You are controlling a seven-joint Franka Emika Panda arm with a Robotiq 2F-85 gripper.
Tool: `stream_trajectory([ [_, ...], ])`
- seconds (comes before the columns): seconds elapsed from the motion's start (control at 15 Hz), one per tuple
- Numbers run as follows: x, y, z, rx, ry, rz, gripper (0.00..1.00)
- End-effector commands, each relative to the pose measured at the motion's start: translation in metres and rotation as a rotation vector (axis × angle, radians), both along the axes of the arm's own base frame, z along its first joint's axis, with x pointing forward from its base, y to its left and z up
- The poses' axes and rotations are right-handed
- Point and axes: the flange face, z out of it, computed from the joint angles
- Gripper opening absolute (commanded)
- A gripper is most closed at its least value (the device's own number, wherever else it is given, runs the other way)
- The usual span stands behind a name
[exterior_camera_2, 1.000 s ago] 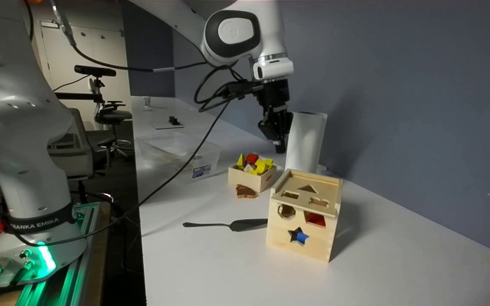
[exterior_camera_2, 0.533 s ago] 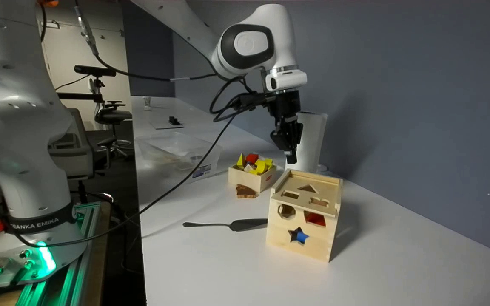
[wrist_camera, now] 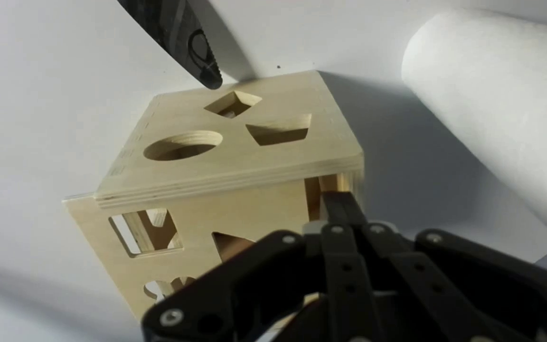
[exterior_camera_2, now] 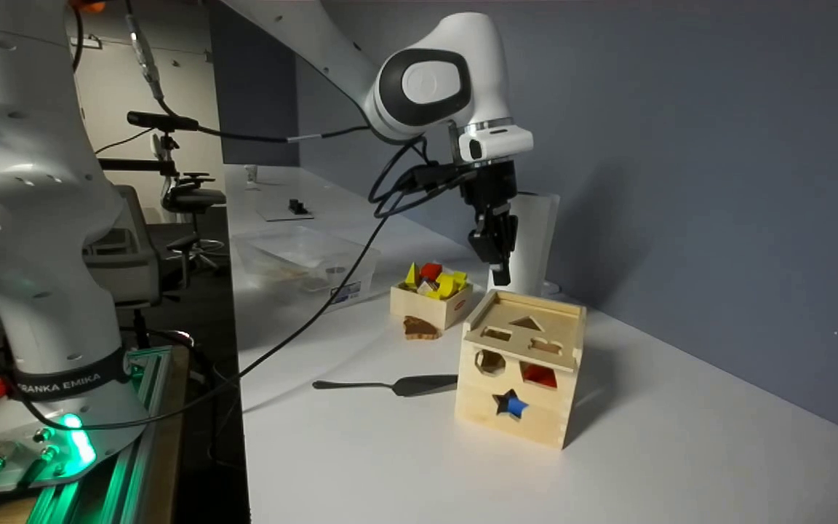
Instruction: Open the shape sorter box
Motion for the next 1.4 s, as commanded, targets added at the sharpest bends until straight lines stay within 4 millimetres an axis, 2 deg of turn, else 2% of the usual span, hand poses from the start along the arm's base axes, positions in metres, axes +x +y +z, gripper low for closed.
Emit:
stream_trajectory([
  [0.0, 0.003, -0.011, -0.006, 0.002, 0.000, 0.034, 0.00],
  [0.33, 0.001, -0.029, -0.014, -0.011, 0.000, 0.099, 0.00],
  [0.8, 0.003, -0.035, -0.022, 0.067, -0.022, 0.182, 0.01],
  [1.33, 0.006, -0.040, -0.023, 0.131, -0.078, 0.091, 0.00],
])
